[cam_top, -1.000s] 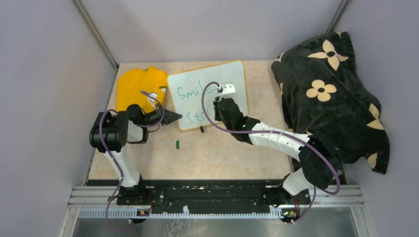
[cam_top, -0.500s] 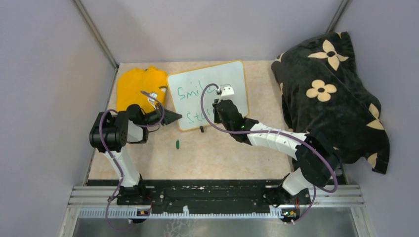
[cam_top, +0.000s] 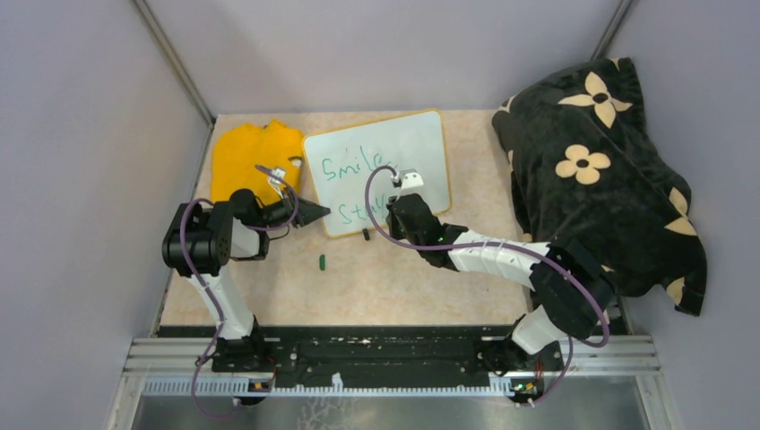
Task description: Write a sentence on the whiteboard
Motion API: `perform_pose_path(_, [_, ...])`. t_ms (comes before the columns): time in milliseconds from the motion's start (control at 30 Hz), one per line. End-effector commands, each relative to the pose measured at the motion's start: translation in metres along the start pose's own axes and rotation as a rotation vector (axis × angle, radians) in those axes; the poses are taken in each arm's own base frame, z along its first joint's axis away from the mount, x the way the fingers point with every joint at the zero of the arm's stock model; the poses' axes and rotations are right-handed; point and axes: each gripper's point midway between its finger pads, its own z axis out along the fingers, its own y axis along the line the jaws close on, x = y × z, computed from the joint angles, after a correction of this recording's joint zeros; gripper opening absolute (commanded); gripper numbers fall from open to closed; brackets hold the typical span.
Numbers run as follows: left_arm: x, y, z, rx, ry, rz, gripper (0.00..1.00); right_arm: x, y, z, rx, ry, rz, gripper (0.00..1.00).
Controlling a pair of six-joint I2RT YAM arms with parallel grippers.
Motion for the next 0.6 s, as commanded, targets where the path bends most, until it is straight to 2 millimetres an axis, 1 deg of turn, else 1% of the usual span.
perform_pose_path(0, [0.007,0.012,0.002,-0.036,0.009,-0.041,0.0,-0.012,0.024,0.004,-0.069,-0.026,0.019,0.0])
perform_pose_path(67, [0.007,0.012,0.001,-0.036,0.009,-0.041,0.0,-0.012,0.032,0.004,-0.089,-0.023,0.016,0.0])
perform_pose_path(133, [0.007,0.012,0.002,-0.036,0.009,-0.041,0.0,-0.014,0.035,0.003,-0.096,-0.027,0.016,0.0])
perform_pose_path(200, [0.008,0.012,0.002,-0.037,0.01,-0.042,0.0,-0.02,0.034,-0.001,-0.089,-0.039,0.021,0.0])
perform_pose_path(267, [0.008,0.012,0.001,-0.036,0.01,-0.042,0.0,-0.031,0.03,-0.008,-0.073,-0.067,0.026,0.0])
perform_pose_path(367, [0.007,0.012,0.001,-0.036,0.01,-0.042,0.0,-0.056,0.014,-0.025,-0.029,-0.136,0.038,0.0])
perform_pose_path(567, [0.008,0.012,0.002,-0.037,0.011,-0.044,0.0,-0.096,-0.037,-0.052,0.07,-0.261,0.114,0.0])
